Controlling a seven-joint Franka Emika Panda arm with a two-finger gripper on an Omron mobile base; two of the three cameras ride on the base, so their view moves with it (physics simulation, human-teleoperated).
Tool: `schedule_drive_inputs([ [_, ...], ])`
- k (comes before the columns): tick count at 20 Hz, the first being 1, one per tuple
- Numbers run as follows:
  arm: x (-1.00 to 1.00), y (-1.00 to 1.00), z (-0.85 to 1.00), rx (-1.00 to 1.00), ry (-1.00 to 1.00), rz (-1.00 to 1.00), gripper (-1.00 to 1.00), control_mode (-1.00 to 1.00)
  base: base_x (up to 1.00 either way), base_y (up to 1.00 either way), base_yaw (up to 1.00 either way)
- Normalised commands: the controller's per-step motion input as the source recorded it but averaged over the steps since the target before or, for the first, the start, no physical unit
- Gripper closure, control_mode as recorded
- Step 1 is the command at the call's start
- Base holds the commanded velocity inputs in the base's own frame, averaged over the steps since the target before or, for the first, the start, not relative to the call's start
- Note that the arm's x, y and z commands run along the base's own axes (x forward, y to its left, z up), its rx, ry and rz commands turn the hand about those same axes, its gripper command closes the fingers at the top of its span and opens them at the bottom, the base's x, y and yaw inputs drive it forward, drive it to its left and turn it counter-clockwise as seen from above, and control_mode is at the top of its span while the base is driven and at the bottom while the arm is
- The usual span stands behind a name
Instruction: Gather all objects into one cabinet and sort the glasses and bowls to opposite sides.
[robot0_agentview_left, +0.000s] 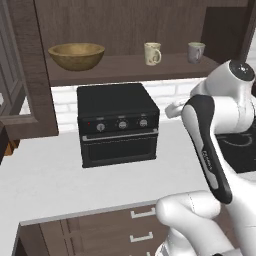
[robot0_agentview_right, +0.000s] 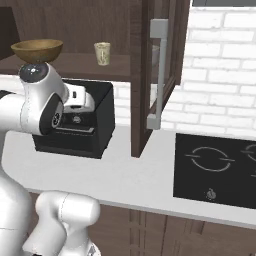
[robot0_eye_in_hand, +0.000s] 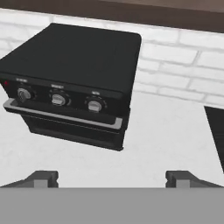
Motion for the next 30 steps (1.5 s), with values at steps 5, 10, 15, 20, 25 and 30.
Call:
schedule_drive_inputs([
  [5,-0.30,0.04,0.00,0.00,-0.03,0.01,-1.00,-1.00,0.00,0.00,0.00],
  [10,0.00,-0.01,0.00,0.00,0.00,-0.01,-1.00,-1.00,0.00,0.00,0.00],
  [15,-0.07,-0.03,0.00,0.03,-0.02,-0.16,-1.00,-1.00,0.00,0.00,0.00],
  [20,-0.18,0.00,0.03,0.03,-0.03,-0.06,-1.00,1.00,-0.18,0.00,-0.02],
  [25,0.00,0.00,0.00,0.00,0.00,0.00,-1.00,1.00,-0.68,-0.01,0.00],
  [30,0.00,0.00,0.00,0.00,0.00,0.00,-1.00,1.00,-0.94,0.00,0.11],
])
